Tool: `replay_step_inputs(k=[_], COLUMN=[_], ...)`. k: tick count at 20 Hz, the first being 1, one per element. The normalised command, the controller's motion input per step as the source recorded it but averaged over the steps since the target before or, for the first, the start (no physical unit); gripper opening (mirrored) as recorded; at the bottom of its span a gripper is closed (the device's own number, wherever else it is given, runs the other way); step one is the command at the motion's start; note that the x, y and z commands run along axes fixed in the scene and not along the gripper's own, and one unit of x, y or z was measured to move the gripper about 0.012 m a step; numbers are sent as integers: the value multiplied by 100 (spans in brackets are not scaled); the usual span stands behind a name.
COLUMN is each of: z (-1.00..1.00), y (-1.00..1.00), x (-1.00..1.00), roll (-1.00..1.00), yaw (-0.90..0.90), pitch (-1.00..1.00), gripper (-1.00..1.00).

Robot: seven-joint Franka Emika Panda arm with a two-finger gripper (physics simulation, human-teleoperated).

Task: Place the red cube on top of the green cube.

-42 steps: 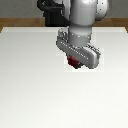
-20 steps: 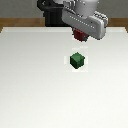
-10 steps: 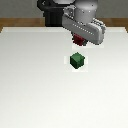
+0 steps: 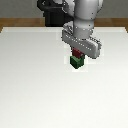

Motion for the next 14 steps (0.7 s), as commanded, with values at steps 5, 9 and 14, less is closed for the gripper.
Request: replay_step_inputs(k=[5,9,14], z=[-20,0,0], y=[0,0,0], x=[0,0,0], roll=[0,0,0], yaw=[0,0,0], pitch=[0,0,0], gripper=[100,100,100])
